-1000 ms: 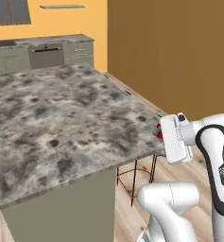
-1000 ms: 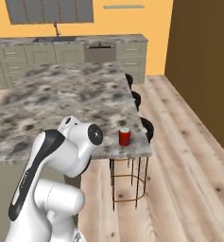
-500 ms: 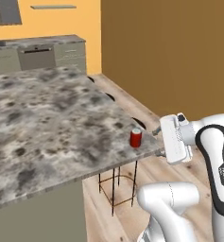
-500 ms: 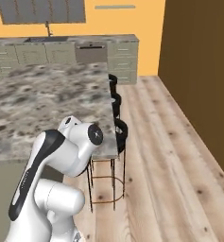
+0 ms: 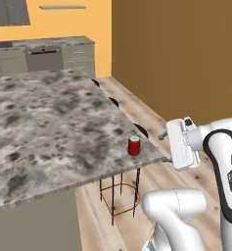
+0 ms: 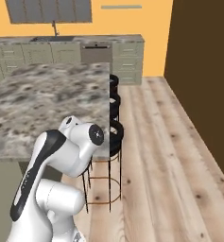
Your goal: Four empty soda cans are scattered around the kitchen. Gather all the cans and cluster them next to the stove for recycling.
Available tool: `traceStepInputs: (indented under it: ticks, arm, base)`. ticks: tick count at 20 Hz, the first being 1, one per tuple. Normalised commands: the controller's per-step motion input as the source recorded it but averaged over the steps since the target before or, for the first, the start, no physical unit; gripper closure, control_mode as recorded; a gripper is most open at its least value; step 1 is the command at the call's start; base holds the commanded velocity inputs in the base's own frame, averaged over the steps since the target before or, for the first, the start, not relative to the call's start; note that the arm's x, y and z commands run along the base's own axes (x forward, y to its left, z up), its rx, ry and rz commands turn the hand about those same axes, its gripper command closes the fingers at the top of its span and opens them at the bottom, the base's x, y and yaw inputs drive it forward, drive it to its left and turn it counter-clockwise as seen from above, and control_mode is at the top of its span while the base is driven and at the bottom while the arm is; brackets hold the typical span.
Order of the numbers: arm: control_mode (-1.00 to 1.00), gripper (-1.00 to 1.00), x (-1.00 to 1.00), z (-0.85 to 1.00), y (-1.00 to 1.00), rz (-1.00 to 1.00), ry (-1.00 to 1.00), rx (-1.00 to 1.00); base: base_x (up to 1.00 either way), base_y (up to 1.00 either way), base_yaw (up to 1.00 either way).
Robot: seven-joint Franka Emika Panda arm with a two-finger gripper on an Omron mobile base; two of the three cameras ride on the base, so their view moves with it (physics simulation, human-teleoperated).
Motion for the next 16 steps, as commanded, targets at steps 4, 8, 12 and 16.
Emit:
traceStepInputs:
  ticks: [4,8,12,16]
  arm:
    - [1.0,-1.0,0.0,0.0,0.0,0.0,0.0,0.0]
    - [1.0,-1.0,0.0,0.0,0.0,0.0,0.0,0.0]
    - [1.0,-1.0,0.0,0.0,0.0,0.0,0.0,0.0]
    - [1.0,-1.0,0.0,0.0,0.0,0.0,0.0,0.0]
  base:
    - [0.01,-0.24,0.24]
    - [0.0,-0.3,0.19]
    - [0.0,-0.43,0.01]
    - [0.17,-0.29,-0.04]
